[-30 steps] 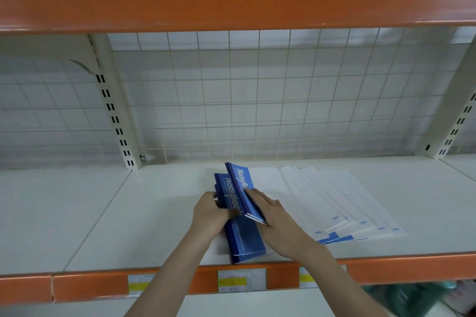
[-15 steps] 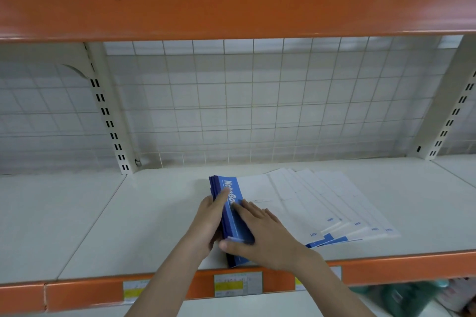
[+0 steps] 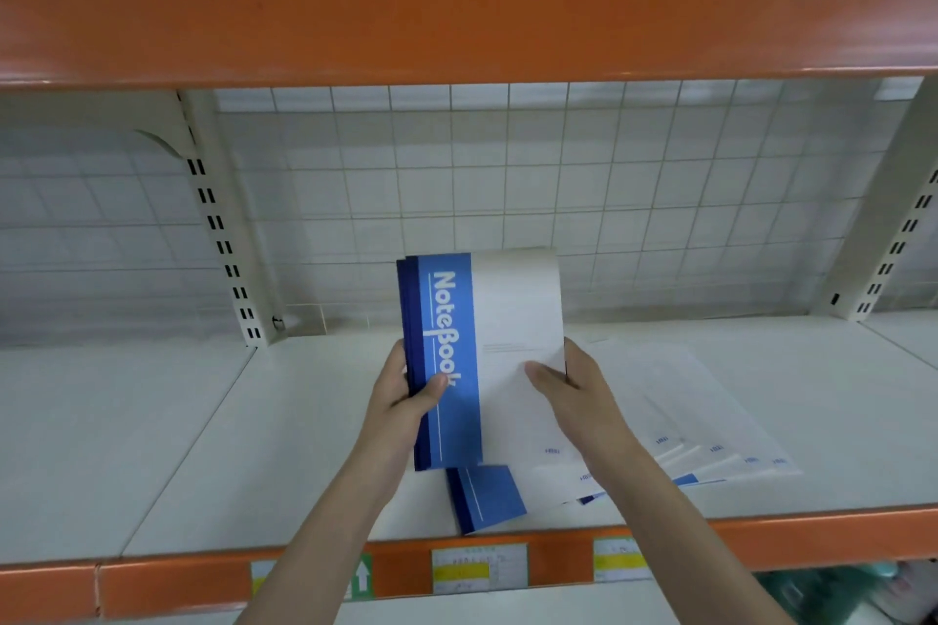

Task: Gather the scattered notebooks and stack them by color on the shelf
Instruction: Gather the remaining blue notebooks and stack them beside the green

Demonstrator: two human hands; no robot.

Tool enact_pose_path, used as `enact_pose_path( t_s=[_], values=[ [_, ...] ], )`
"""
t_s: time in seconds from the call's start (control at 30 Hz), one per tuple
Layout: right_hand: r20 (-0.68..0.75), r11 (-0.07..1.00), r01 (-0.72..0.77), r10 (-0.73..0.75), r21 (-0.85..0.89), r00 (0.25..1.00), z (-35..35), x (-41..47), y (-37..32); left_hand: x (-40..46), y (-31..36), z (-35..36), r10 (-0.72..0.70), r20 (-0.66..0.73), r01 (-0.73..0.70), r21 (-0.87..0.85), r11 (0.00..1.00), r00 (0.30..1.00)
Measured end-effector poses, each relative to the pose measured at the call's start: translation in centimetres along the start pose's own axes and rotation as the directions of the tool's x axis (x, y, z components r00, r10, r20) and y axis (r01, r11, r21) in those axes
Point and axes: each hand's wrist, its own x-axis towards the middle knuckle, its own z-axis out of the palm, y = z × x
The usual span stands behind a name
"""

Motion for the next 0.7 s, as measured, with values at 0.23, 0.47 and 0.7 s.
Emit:
enact_pose_path(
  t_s=[0.23, 0.47, 0.7],
  values=[
    [-0.059, 0.95, 0.281, -0.275, 0.138, 0.96, 1.1, -0.7, 0.4, -0.1, 0.2, 0.4, 0.048, -0.068, -0.048, 0.0, 0.999, 0.997],
    [-0.035, 0.973, 0.216, -0.214, 0.079, 0.976, 1.6, -1.8, 3.4, -0.9, -2.0, 1.1, -0.014, -0.031, 0.017, 0.085, 0.996, 0.999],
    [-0.083, 0.963, 0.17, -0.191, -0.21, 0.978, 0.6, -1.1, 2.2, -0.1, -1.1, 1.4, -0.07, 0.006, 0.068, 0.129, 0.989, 0.998]
  ],
)
